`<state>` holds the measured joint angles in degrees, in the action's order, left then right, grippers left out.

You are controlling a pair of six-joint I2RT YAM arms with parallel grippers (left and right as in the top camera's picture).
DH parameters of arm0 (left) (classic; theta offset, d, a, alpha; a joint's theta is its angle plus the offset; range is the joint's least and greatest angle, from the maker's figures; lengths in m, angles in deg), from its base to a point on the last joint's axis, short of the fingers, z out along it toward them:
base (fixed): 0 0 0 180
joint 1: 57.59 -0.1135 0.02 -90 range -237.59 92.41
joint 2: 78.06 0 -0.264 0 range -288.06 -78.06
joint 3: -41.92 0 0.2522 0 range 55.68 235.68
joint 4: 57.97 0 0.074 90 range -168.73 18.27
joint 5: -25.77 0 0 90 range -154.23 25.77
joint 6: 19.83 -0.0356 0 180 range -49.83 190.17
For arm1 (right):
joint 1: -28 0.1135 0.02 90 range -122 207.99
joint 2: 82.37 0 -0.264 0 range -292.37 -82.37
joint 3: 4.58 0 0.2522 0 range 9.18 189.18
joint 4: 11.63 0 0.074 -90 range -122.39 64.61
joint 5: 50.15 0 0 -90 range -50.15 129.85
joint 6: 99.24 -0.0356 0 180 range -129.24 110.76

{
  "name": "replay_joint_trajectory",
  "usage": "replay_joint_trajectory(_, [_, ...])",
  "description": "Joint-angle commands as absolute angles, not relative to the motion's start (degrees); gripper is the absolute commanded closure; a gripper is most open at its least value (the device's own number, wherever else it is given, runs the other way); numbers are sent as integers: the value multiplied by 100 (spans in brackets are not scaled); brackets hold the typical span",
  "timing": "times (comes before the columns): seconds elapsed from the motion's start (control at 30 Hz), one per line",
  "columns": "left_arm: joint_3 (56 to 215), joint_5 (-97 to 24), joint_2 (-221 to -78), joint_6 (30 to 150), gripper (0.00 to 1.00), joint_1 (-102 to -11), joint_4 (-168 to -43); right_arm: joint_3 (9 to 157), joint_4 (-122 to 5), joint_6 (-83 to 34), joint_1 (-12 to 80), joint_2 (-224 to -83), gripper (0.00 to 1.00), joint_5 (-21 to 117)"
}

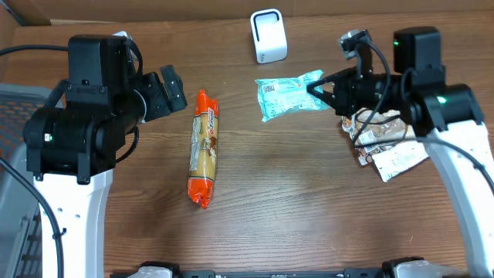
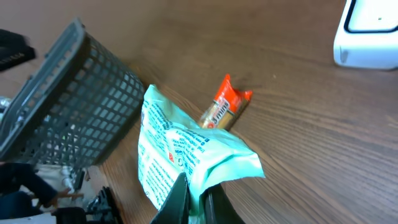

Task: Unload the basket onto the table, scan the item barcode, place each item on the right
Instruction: 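Raise the wipes pack with the right gripper up toward the scanner, then hold the wipes pack barcode in front of the scanner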

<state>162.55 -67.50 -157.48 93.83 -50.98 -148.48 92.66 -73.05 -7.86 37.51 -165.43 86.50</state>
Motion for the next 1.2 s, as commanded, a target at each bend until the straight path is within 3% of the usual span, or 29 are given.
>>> replay_joint_trajectory(0.0, [16345,-6780,-15756,9421,1,-5120,-14842,9332,-7362,-969,3789,-16049,96,8576])
replay_joint_trajectory(0.27, [16345,-6780,-15756,9421,0,-5120,-14842,9517,-7674,-1509,3900,-15925,97,7356])
replay_joint_trajectory(0.47, [16345,-6780,-15756,9421,0,-5120,-14842,10278,-7770,-1398,4772,-16458,97,4460])
replay_joint_trajectory(0.57, [16345,-6780,-15756,9421,0,-5120,-14842,10333,-7211,-1065,5255,-16950,96,2628])
replay_joint_trajectory(0.63, [16345,-6780,-15756,9421,0,-5120,-14842,10333,-6669,-521,5482,-17361,96,1592])
replay_joint_trajectory(0.77, [16345,-6780,-15756,9421,0,-5120,-14842,10333,-5729,1446,5673,-18141,96,808])
replay_joint_trajectory(1.17, [16345,-6780,-15756,9421,0,-5120,-14842,10333,-1864,4945,5633,-19892,96,733])
